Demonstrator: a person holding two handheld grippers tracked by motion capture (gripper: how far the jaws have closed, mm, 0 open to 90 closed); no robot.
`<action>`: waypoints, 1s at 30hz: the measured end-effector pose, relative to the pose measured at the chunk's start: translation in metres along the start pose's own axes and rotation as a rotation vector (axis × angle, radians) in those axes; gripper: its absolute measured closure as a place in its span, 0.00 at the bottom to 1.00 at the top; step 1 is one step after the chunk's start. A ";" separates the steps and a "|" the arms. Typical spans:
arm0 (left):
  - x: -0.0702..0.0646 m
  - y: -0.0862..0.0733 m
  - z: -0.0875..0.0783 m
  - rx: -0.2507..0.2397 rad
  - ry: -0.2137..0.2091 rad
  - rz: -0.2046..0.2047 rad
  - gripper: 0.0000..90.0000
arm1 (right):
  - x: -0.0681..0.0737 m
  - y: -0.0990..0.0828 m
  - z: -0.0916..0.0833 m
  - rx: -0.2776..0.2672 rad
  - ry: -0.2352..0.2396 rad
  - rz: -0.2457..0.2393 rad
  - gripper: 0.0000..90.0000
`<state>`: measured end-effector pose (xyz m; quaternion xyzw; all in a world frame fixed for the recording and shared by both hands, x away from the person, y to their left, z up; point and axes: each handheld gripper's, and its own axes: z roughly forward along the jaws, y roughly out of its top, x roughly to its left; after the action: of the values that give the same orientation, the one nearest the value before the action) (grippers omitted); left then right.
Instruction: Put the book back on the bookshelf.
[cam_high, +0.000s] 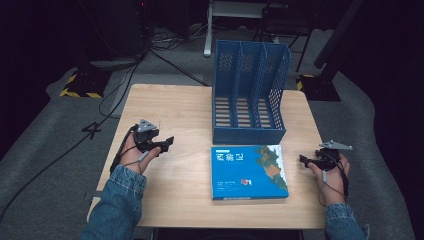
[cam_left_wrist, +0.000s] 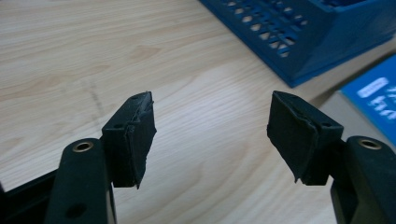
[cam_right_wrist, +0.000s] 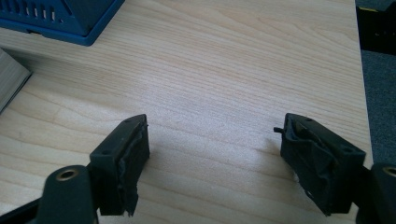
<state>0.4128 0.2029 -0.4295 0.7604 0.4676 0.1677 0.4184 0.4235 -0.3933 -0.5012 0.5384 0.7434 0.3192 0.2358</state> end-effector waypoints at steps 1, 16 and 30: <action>-0.004 0.002 -0.001 0.000 -0.010 0.008 0.36 | 0.000 0.000 0.000 0.000 -0.001 0.003 0.27; -0.075 0.017 -0.003 -0.001 -0.242 0.080 0.37 | 0.012 -0.003 0.002 -0.032 0.013 -0.009 0.26; -0.104 0.000 0.039 0.098 -0.291 0.062 0.37 | 0.012 -0.003 0.002 -0.033 0.020 -0.014 0.26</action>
<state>0.3854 0.0954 -0.4380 0.8102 0.3862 0.0454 0.4386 0.4192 -0.3824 -0.5044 0.5261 0.7441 0.3349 0.2394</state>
